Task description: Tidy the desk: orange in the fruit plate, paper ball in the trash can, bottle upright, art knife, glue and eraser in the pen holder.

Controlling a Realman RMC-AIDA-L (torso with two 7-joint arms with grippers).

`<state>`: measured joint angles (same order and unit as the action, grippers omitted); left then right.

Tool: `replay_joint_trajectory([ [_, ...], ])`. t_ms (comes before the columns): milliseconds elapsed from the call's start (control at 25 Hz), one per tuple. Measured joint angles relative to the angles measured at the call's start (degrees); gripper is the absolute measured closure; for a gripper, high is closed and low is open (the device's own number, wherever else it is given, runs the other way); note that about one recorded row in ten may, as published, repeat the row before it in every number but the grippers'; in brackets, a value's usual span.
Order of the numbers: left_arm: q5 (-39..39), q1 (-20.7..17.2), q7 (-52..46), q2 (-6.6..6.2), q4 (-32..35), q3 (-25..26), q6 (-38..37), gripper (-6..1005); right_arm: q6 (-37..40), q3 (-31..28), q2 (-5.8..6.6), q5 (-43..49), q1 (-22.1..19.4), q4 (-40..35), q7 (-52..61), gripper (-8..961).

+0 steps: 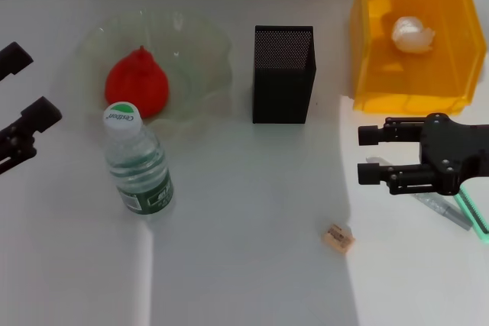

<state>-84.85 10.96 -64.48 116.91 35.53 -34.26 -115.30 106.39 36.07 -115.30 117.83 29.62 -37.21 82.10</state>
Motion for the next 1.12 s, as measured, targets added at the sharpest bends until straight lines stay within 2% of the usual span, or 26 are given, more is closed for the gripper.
replay_joint_trajectory([
  [80, -0.35, -1.60, -2.71, -1.07, 4.45, -4.11, -0.04, 147, -0.18, -0.09, -0.01, -0.17, 0.40, -0.15, 0.17, 278],
  [160, -0.67, -3.37, -3.61, -2.14, 8.09, -12.19, 0.02, 148, -0.52, -0.39, -0.05, -0.42, 0.87, -0.14, 0.32, 278],
  [200, -1.17, -4.49, -3.60, -2.35, 9.08, -18.70, 0.11, 149, -1.13, -0.60, -0.05, -0.69, 1.53, 0.05, 0.37, 279],
  [240, -1.17, -4.49, -3.60, -2.35, 9.08, -18.70, 0.11, 151, -1.13, -0.60, -0.05, -0.69, 1.53, 0.05, 0.37, 279],
  [320, -3.66, -4.92, -2.85, -1.37, 8.77, -21.30, 0.23, 154, -1.46, -0.68, -0.05, -0.95, 2.14, 0.04, 0.67, 279],
  [360, -6.11, -4.92, -2.23, -0.56, 8.36, -21.48, 0.41, 155, -1.67, -0.73, -0.04, -1.06, 2.52, 0.01, 0.97, 279],
  [400, -10.60, -4.36, -0.93, 0.80, 6.85, -21.58, 1.15, 157, -2.77, -0.71, -0.04, -1.14, 3.51, -0.03, 2.39, 279],
  [480, -11.96, -4.02, -0.28, 1.07, 5.78, -21.64, 1.85, 157, -3.34, -0.63, -0.03, -1.15, 4.05, -0.09, 3.26, 280],
  [520, -14.23, -3.06, 1.93, 1.52, 2.34, -21.86, 4.36, 157, -4.50, -0.18, 0.12, -1.07, 5.46, -0.34, 5.72, 280],
  [680, -14.40, -1.78, 5.82, 1.54, -2.95, -21.81, 8.95, 157, -5.46, 1.70, 0.55, 0.43, 7.97, -2.01, 11.88, 281],
  [760, -14.52, -1.56, 6.60, 1.53, -3.50, -21.96, 11.63, 157, -6.17, 7.14, 0.75, 8.13, 10.98, -12.08, 27.15, 281],
  [800, -14.60, -1.45, 6.69, 1.50, -3.53, -22.19, 12.62, 157, -6.17, 7.14, 0.75, 8.13, 10.98, -12.08, 27.15, 281],
  [920, -14.65, -1.05, 6.65, 1.45, -3.55, -22.47, 13.19, 157, -4.32, 12.71, 0.31, 15.94, 12.46, -24.42, 40.25, 282],
  [960, -14.65, -1.05, 6.65, 1.45, -3.55, -22.47, 13.19, 157, -4.32, 12.71, 0.31, 15.94, 12.46, -24.42, 40.25, 282],
  [1000, -14.68, -0.89, 6.63, 1.45, -3.57, -22.54, 13.24, 157, -2.03, 16.82, -0.13, 20.66, 13.00, -32.89, 46.98, 282],
  [1040, -14.68, -0.89, 6.63, 1.45, -3.57, -22.54, 13.24, 157, -2.03, 16.82, -0.13, 20.66, 13.00, -32.89, 46.98, 282],
  [1120, -14.71, -0.73, 6.66, 1.45, -3.59, -22.61, 13.40, 157, 0.14, 21.10, -0.72, 25.99, 13.31, -40.77, 53.08, 283],
])
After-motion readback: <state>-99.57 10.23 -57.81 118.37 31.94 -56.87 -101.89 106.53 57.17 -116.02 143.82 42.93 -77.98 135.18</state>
